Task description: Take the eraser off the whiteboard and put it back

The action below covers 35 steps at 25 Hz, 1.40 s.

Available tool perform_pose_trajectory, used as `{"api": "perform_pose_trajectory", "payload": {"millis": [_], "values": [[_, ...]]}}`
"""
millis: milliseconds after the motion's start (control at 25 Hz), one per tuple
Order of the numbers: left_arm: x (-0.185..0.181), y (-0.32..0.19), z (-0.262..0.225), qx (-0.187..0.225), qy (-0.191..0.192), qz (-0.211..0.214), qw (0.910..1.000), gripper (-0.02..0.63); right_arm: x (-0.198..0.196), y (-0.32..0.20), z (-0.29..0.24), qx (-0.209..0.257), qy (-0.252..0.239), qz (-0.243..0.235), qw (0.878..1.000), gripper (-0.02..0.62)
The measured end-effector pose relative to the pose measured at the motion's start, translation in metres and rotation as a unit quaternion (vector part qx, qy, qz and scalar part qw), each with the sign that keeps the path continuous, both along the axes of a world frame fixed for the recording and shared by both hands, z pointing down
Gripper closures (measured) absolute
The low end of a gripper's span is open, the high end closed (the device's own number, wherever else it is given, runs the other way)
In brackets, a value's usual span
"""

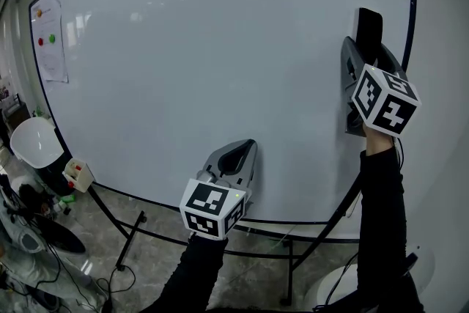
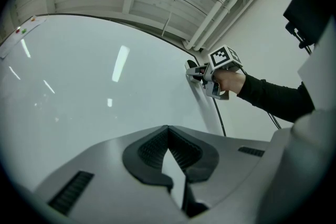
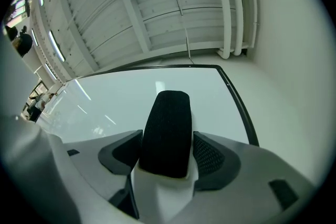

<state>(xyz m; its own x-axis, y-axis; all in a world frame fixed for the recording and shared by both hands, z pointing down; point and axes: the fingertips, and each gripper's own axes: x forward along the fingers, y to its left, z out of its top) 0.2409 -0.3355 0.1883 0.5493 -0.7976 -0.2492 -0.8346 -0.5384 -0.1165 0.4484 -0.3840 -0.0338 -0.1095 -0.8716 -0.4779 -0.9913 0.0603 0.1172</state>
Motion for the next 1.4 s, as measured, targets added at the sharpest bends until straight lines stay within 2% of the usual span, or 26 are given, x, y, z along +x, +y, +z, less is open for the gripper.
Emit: {"api": "perform_pose_trajectory", "payload": {"millis": [200,760,1120,1400], "values": [[-0.002,-0.001,0.003,-0.004,0.001,-0.004,1.0,0.6,0.001,0.0,0.002,-0.004,-0.005,0.0,1.0,0.321],[-0.002,0.005,0.006,-0.005,-0.002,-0.008,0.9999,0.6,0.004,0.007,0.024,-0.01,-0.005,-0.026,1.0,0.328],[-0.004,0.01,0.013,-0.012,-0.002,-0.017,0.9998,0.6,0.001,0.062,0.048,0.012,-0.006,-0.07,0.997,0.327],[0.004,0.016,0.023,-0.02,0.001,-0.01,0.9998,0.6,0.004,0.101,0.083,0.013,0.014,-0.064,0.998,0.327]]}}
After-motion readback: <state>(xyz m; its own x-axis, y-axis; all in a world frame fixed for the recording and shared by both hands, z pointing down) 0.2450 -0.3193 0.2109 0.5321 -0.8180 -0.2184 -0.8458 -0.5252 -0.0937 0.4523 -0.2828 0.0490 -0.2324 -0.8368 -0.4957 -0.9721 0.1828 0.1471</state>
